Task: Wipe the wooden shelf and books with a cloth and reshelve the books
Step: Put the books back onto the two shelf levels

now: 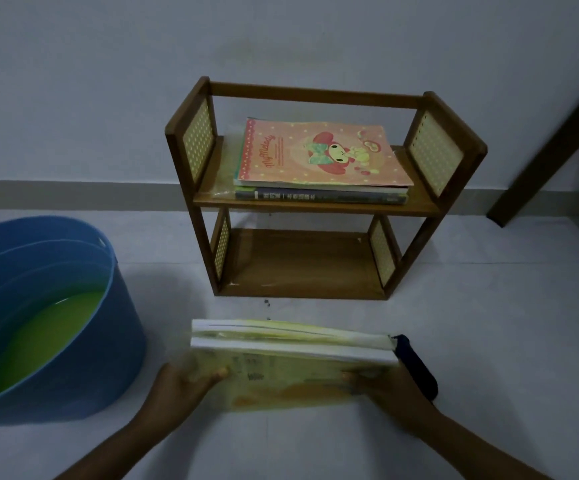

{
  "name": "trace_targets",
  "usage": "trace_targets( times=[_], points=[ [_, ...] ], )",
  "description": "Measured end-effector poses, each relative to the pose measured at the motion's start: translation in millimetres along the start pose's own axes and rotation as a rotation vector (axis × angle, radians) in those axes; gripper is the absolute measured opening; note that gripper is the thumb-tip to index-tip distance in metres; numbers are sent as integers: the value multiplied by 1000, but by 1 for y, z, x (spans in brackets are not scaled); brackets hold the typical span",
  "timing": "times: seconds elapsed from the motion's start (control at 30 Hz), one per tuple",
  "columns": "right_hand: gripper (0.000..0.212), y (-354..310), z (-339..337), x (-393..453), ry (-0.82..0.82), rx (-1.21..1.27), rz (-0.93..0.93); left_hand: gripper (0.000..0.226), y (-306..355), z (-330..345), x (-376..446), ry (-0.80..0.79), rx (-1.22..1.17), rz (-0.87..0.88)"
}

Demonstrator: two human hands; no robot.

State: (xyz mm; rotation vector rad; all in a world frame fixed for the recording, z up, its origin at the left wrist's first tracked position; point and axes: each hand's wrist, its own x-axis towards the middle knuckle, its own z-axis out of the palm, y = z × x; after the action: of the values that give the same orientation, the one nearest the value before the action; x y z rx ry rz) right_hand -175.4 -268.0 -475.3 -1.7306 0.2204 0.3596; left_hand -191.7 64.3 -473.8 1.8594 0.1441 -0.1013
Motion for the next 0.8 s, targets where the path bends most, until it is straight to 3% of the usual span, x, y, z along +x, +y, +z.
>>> trace_targets(
  times=[0.13, 0.2, 0.37, 0.43, 0.5, 0.57, 0.7, 0.8],
  points=[
    [32, -3, 0, -2, -71, -113, 20, 53, 7, 4, -1, -21, -26, 56],
    [40, -2, -4, 3, -15, -117, 3, 66, 9, 2, 1, 17, -26, 82],
    [37, 16, -1, 7, -29, -138, 56, 40, -7, 5, -2, 22, -1, 43],
    [46, 8, 1, 10, -43, -129, 82, 33, -7, 5, 6, 24, -2, -14],
    [53, 2, 1, 19, -30, -167, 44, 47, 4, 3, 23, -51, 54, -57],
    [42, -4, -3, 30, -12, -107, 40, 43, 20, 3, 45, -147, 98, -87],
    [20, -31, -12, 65, 53, 51, 125, 30, 40, 17, 97, -177, -18, -166],
    [21, -57, -25, 106, 96, 17, 129, 32, 49, 25, 140, -234, -12, -218]
  ],
)
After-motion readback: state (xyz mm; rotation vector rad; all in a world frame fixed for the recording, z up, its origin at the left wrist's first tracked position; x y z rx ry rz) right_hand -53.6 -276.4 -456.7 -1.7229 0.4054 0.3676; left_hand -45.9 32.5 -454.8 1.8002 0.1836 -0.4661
